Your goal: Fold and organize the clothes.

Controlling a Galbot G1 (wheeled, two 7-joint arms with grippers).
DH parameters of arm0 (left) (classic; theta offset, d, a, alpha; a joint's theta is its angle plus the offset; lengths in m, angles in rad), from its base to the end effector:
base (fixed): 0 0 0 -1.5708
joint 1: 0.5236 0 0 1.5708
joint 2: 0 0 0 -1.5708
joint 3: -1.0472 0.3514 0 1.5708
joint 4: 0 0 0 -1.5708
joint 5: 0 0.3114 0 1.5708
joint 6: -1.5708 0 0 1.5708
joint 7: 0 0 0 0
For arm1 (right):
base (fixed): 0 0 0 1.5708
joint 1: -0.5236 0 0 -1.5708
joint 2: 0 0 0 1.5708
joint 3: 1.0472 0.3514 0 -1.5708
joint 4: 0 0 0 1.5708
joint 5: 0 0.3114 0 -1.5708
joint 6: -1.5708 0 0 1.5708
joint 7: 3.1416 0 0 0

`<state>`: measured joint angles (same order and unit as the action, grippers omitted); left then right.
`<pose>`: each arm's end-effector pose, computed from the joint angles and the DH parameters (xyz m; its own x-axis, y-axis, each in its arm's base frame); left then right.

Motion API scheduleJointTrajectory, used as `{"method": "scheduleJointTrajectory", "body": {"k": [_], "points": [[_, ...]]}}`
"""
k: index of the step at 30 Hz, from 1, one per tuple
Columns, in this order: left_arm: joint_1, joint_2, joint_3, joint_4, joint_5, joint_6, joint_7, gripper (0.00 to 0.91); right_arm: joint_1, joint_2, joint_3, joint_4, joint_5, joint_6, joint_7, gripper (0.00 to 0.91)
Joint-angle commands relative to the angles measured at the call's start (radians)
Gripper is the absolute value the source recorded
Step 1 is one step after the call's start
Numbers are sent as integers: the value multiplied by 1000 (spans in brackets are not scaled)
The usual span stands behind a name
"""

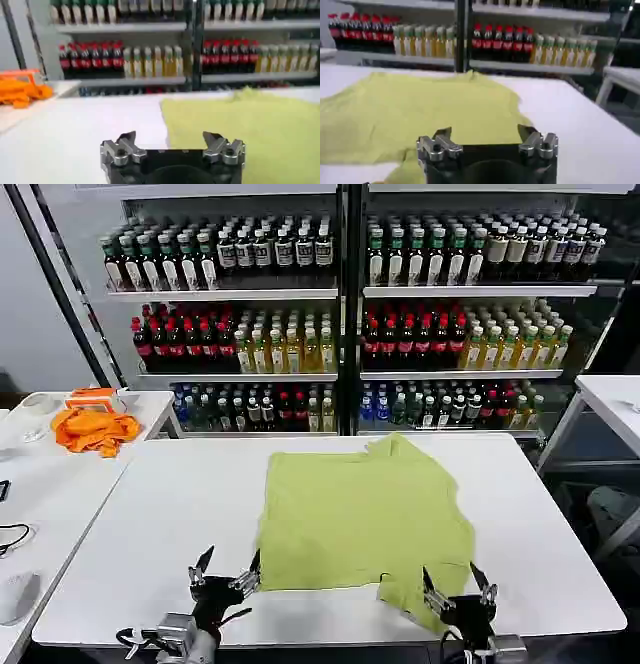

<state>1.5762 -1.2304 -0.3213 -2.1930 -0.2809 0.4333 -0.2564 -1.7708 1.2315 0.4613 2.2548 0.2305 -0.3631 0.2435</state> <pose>0.1246 0.0088 -0.2780 -0.9068 0.1108 0.4067 0.1233 0.9924 0.0046 0.0807 -0.0373 -0.2725 -0.9080 0.0010 0.4190 -0.0372 0.9959 -0.0829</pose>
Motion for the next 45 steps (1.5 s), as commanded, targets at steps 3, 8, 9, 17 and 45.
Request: {"method": "scheduleJointTrajectory", "body": {"k": [3, 8, 9, 17, 45], "points": [[-41, 12, 56, 79, -67, 130, 15, 907, -76, 10, -10, -14, 1, -56, 4, 907], [-49, 4, 53, 88, -77, 123, 9, 907, -62, 23, -18, -21, -6, -50, 0, 907], [-46, 4, 52, 89, -77, 123, 8, 907, -61, 25, -20, -22, -6, -50, 0, 907], [-43, 5, 48, 95, -78, 99, 6, 20, -49, 34, -37, -44, 23, -60, 2, 91], [-10, -23, -30, 43, -383, 39, 65, 20, -50, 15, -16, 20, 55, -16, -14, 0]]}}
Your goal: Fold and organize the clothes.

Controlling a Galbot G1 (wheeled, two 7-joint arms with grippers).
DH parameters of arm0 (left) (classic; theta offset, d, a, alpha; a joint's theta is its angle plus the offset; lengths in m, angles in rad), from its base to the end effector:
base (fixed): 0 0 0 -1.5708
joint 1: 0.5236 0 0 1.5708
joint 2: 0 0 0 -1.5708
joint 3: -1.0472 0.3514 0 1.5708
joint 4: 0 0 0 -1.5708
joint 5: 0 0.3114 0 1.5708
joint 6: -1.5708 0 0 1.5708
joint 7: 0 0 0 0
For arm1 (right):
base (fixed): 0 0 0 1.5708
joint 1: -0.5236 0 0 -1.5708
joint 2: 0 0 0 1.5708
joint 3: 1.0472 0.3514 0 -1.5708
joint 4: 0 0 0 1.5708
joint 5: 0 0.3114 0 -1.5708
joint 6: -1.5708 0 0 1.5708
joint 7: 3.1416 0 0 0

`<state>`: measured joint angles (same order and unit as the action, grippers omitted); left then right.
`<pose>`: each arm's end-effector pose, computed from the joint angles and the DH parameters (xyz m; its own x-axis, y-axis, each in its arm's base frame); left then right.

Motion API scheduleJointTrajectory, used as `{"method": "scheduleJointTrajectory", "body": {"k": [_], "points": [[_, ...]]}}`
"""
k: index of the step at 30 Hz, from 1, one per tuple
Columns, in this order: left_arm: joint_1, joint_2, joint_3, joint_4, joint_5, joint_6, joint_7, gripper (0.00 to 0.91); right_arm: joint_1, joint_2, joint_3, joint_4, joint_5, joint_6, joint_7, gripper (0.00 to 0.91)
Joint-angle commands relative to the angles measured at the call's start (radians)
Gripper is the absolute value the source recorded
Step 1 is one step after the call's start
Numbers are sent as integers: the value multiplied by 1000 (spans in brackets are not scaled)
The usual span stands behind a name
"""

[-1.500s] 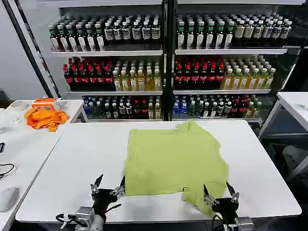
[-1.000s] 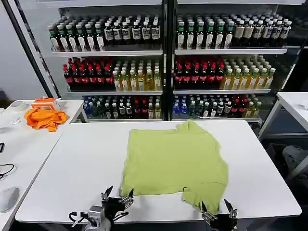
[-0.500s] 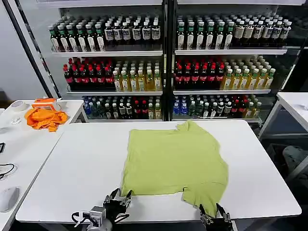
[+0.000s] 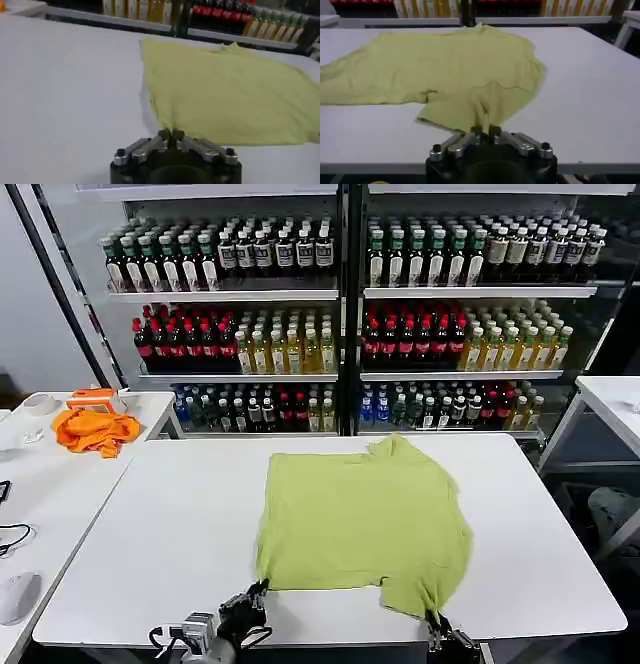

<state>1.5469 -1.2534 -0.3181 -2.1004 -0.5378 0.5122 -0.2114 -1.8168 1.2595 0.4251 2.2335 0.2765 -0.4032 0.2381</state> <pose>0.1344 0.0085 -0.3029 -0.7977 0.2487 0.5494 0.1282 0.9601 -0.2484 0.0644 -0.0260 -0.2846 -0.8467 -0.0388 0.5306 -0.0476 0.9989 -0.0029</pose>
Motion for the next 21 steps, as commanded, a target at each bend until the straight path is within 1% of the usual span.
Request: {"method": "scheduleJointTrajectory", "body": {"k": [1, 12, 21], "points": [[26, 0, -38, -57, -128, -45, 21, 20, -9, -16, 24, 53, 8, 26, -10, 0], [62, 6, -72, -150, -142, -70, 23, 20, -55, -46, 57, 143, 1, 43, -13, 0], [81, 42, -134, -212, -174, -72, 13, 20, -77, -69, 103, 237, 13, 41, -16, 0]]}}
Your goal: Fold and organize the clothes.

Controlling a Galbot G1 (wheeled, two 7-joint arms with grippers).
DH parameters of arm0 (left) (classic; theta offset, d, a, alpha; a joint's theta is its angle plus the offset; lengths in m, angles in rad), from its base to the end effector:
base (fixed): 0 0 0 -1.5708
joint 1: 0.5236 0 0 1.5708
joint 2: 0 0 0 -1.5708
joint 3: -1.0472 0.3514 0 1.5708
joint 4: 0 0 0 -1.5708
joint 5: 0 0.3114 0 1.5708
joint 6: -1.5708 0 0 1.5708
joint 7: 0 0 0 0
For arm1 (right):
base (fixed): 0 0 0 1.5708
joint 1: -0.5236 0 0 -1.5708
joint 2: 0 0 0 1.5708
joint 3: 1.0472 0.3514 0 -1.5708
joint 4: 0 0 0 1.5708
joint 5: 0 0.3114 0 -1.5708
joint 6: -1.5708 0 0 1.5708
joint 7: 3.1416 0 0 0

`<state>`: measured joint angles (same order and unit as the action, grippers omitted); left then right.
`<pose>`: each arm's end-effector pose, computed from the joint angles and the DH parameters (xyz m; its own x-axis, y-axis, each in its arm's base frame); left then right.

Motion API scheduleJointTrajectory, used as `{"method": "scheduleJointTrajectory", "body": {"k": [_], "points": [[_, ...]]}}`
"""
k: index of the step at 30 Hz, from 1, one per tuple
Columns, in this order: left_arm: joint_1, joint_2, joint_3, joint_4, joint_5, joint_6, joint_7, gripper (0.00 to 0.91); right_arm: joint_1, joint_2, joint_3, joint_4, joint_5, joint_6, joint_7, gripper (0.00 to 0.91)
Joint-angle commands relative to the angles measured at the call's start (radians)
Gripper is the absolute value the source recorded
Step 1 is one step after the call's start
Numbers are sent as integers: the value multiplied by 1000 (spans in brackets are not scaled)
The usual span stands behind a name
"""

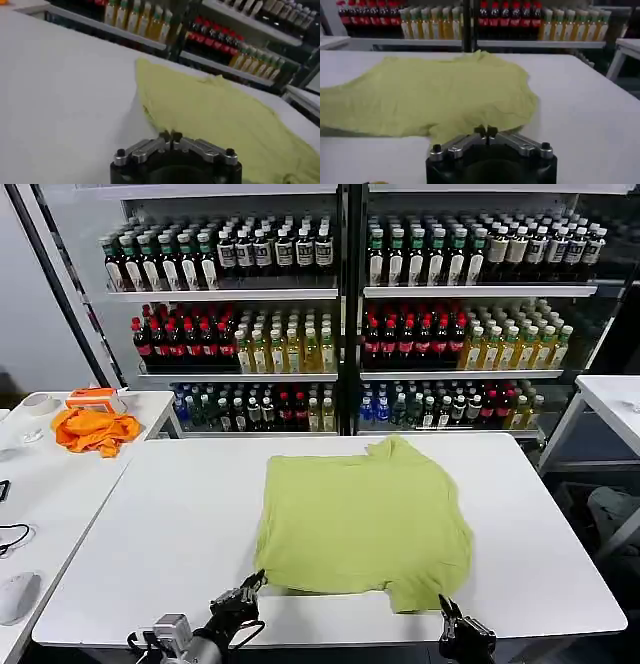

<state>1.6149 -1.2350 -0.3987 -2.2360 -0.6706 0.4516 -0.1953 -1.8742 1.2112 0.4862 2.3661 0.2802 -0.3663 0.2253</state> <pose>0.1187 0.0236 -0.2659 -0.8573 0.2829 0.4302 0.1201 0.9224 -0.3672 0.0565 -0.0378 -0.2440 -0.9037 -0.0525 0.4249 -0.0713 0.9971 -0.0283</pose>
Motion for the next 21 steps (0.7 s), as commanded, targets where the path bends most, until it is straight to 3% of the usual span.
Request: {"method": "scheduleJointTrajectory", "body": {"k": [1, 8, 21], "points": [[9, 30, -67, -82, -54, -10, -6, 20, -18, -25, 50, 109, 15, 2, -3, 0], [-44, 71, -85, -58, -90, -11, -18, 20, 120, -69, 89, 62, 89, -6, 8, 0], [-294, 81, 34, 239, -55, -17, -16, 20, 489, -163, -16, -238, 158, -53, 7, 0]]}}
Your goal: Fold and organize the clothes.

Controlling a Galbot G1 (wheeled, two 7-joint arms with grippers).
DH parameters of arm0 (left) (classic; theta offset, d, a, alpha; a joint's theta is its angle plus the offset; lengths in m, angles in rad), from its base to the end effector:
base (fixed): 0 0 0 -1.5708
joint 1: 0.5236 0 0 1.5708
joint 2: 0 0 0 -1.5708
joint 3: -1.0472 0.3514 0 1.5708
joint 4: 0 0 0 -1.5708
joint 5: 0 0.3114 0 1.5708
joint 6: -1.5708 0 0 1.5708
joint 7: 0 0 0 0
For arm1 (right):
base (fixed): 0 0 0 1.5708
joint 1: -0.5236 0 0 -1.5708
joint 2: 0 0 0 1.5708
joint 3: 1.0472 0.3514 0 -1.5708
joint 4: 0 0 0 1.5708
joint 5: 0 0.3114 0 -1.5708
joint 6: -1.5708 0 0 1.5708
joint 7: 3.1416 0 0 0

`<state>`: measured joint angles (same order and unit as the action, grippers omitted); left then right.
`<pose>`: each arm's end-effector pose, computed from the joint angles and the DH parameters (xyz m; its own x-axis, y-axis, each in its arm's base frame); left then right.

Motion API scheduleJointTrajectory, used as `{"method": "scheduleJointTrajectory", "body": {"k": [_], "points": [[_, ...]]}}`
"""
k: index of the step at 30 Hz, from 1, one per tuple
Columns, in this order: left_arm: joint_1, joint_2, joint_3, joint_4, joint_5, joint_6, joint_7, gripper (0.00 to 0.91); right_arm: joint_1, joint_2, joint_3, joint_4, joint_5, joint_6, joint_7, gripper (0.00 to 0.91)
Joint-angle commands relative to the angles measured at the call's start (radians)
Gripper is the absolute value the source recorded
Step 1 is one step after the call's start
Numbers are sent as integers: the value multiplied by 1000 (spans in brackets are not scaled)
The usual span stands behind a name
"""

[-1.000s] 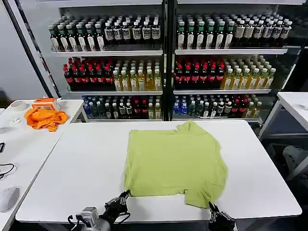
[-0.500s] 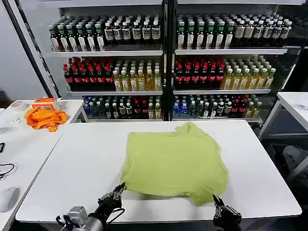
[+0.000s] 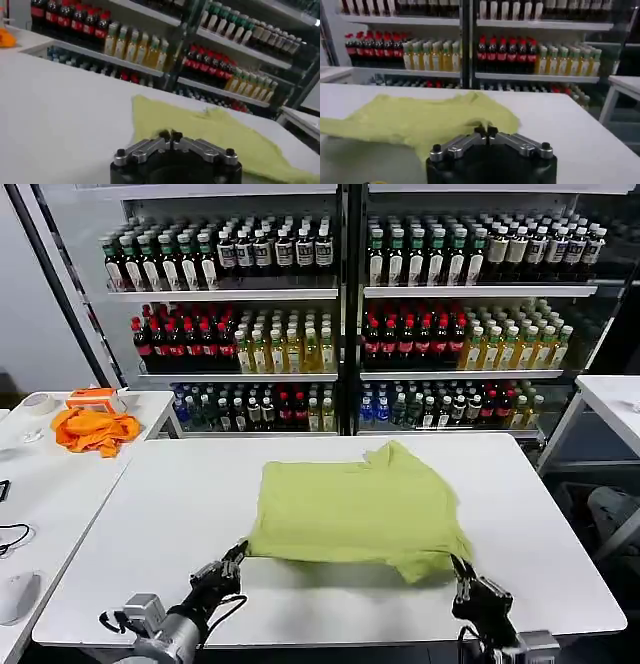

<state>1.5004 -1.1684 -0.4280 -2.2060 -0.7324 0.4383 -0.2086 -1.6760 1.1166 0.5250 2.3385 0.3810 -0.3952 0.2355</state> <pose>0.1531 0.0432 -0.2555 -0.8946 0.2640 0.3605 0.1402 0.9319 -0.3346 0.1099 -0.0596 -0.2299 -0.9506 -0.0656 0.3033 -0.0866 0.9947 -0.0563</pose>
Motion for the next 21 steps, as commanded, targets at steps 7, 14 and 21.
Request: {"method": "scheduleJointTrajectory", "body": {"k": [7, 14, 21], "points": [[-268, 0, 120, 299, 31, -8, -22, 20, 395, -67, -117, -319, 58, -24, -11, 0], [-308, -16, 153, 370, 48, -13, -27, 20, 453, -48, -191, -396, 23, -14, -16, 0], [-321, -20, 165, 375, 55, -18, -20, 544, 449, -22, -211, -421, -23, -41, -25, 907]]}}
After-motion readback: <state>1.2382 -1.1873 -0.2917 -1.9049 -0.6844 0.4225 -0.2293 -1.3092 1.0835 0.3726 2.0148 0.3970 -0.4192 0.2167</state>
